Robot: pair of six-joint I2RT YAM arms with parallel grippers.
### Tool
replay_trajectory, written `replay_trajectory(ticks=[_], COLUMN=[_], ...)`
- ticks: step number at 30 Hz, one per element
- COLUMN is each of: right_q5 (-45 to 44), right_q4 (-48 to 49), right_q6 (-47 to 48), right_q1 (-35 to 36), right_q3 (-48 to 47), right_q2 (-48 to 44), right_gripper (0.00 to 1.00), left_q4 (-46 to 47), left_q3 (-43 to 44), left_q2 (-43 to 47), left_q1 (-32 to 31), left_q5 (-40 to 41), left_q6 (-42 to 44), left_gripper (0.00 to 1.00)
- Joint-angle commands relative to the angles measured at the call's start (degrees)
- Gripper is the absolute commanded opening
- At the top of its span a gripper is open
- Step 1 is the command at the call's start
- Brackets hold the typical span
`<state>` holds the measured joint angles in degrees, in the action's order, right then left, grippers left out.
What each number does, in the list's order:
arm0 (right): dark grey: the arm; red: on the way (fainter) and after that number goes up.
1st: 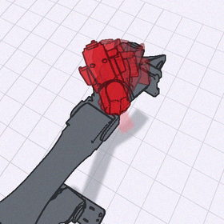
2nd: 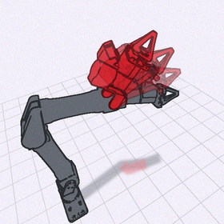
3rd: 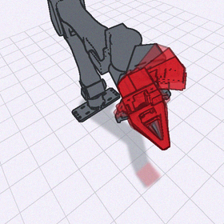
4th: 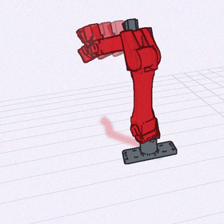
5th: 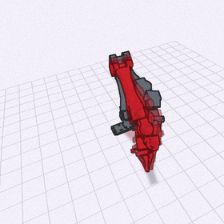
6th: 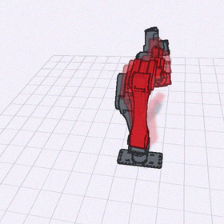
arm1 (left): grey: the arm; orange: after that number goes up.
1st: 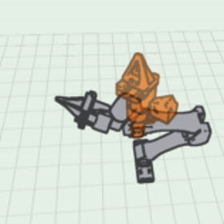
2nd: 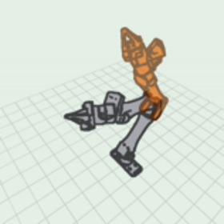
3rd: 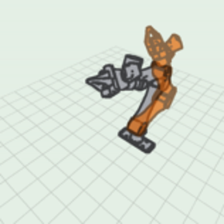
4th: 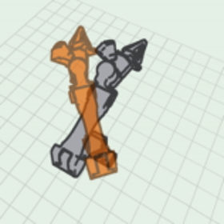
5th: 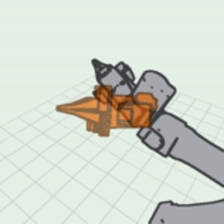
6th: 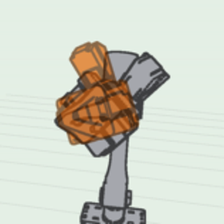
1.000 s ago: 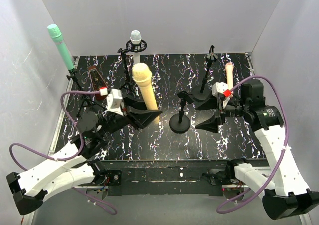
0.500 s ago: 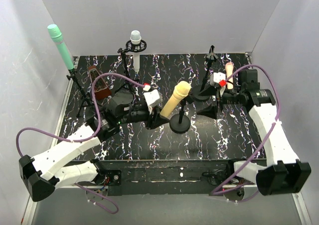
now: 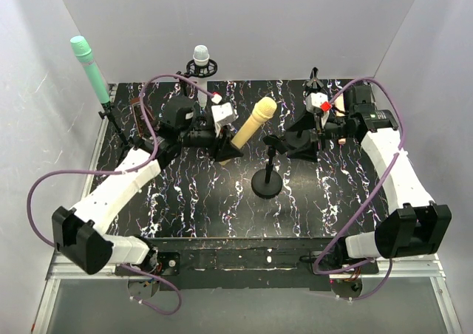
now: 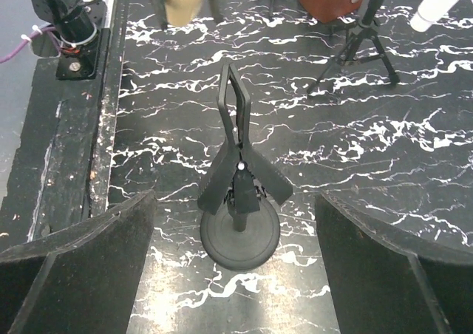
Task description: Attach the microphones to the stand
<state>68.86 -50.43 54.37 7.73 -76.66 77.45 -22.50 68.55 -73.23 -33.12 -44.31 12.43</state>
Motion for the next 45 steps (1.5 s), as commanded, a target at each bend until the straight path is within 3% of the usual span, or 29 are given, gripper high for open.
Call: replay_trajectory(ticks=[1, 8, 15, 19, 25, 27, 45], right_q5=[1.28, 0.84, 0.84, 0.92, 1.01, 1.28, 5.40], right_q4=[-3.17, -7.13, -10.56, -12.14, -13.99, -14.08, -12.50], right_q6=[2.49, 5.56, 9.70, 10.14, 10.58, 10.23, 6.89], right_q1=[2.20, 4.22, 5.72, 6.25, 6.25, 6.25, 6.25], right_q3=[-3.93, -6.65, -7.36, -8.59, -9.56, -9.56, -8.07], right_q2=[2.70, 7.01, 8.24, 8.86, 9.74, 10.00, 9.92], right_gripper=[0.93, 0.89, 0.75, 0.62, 0.29, 0.23, 0.09], left_q4=[-3.42, -5.71, -4.14, -2.72, -2.63, -2.63, -5.70], left_q3=[6.67, 11.69, 11.69, 11.34, 11.78, 11.52, 13.44], left_q2=[-3.75, -10.08, -12.72, -13.34, -14.74, -15.01, -20.98], left_q1=[1.92, 2.54, 2.54, 2.54, 2.45, 2.28, -1.77], left_q5=[-9.55, -14.39, -17.56, -18.09, -19.22, -19.67, -15.89], left_q6=[5.24, 6.56, 4.72, 3.66, 3.57, 3.40, 2.95], left_gripper=[0.00, 0.00, 0.00, 0.00, 0.00, 0.00, 0.00])
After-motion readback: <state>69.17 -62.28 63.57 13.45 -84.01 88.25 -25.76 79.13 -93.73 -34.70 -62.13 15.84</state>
